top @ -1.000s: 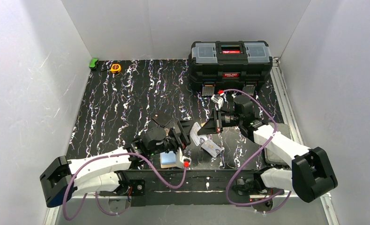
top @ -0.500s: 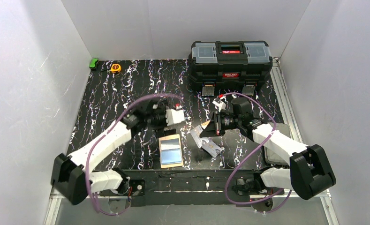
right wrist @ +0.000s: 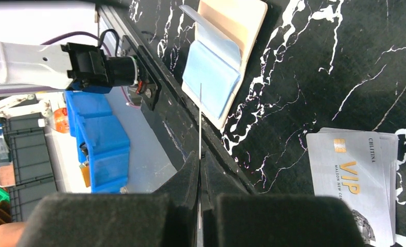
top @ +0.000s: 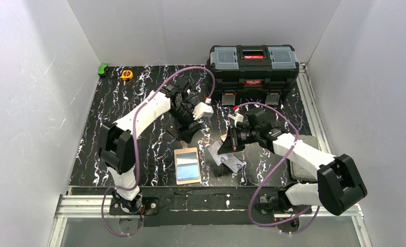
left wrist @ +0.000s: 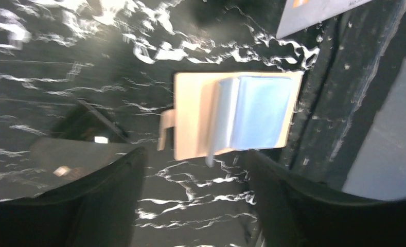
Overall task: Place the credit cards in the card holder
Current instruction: Pick up the credit card from the center of the board.
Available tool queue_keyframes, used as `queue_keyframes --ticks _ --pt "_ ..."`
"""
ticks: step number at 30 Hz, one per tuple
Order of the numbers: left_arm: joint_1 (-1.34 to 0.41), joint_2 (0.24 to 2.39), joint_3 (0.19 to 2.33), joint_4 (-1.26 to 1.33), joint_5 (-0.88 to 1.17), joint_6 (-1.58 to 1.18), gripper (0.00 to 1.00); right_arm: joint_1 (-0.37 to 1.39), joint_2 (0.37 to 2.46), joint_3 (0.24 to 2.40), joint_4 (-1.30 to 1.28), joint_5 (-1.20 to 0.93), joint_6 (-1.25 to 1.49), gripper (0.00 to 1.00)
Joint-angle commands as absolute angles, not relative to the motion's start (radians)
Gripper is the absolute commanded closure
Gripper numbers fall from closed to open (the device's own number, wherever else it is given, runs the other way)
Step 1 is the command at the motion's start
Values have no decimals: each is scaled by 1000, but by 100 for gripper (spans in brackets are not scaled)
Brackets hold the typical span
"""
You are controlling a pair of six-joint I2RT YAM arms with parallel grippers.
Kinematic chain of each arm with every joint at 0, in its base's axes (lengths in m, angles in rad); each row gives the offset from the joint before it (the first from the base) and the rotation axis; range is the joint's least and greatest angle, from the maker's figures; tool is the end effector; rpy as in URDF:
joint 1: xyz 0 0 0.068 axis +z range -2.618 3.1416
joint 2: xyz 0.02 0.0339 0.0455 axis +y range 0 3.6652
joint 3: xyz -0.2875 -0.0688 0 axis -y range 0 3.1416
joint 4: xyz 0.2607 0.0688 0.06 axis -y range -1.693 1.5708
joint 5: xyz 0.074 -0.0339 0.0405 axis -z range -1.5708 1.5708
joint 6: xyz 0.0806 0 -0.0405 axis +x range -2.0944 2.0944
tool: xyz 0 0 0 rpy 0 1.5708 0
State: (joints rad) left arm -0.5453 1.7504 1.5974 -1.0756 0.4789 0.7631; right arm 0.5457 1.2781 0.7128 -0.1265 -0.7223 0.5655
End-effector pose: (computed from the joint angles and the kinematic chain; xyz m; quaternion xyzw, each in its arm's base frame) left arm 0.3116 -0.2325 0.2788 0.6146 0.7351 -0.2143 0.1898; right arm 0.2227 0.1976 0.2140 -0.1420 0.8480 0.4816 0.1695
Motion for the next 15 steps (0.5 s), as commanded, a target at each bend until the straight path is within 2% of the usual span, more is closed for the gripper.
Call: queue_keyframes --ticks 1,2,8,10,11,15 --pt "-546 1723 1510 -1165 541 791 9 557 1254 732 -164 -664 525 99" --pt "-544 1686 1496 -1119 526 785 3 557 1243 730 -173 -653 521 99" --pt "-534 1473 1630 -1070 486 837 2 555 1225 748 -219 -616 487 99" --pt "-534 1376 1557 -916 365 608 2 553 1232 747 -188 -641 498 99" --pt "-531 1339 1512 -901 364 584 2 550 1239 749 -175 -653 507 99" --pt "-535 1264 1309 -911 522 713 2 543 1276 784 -196 -664 508 99"
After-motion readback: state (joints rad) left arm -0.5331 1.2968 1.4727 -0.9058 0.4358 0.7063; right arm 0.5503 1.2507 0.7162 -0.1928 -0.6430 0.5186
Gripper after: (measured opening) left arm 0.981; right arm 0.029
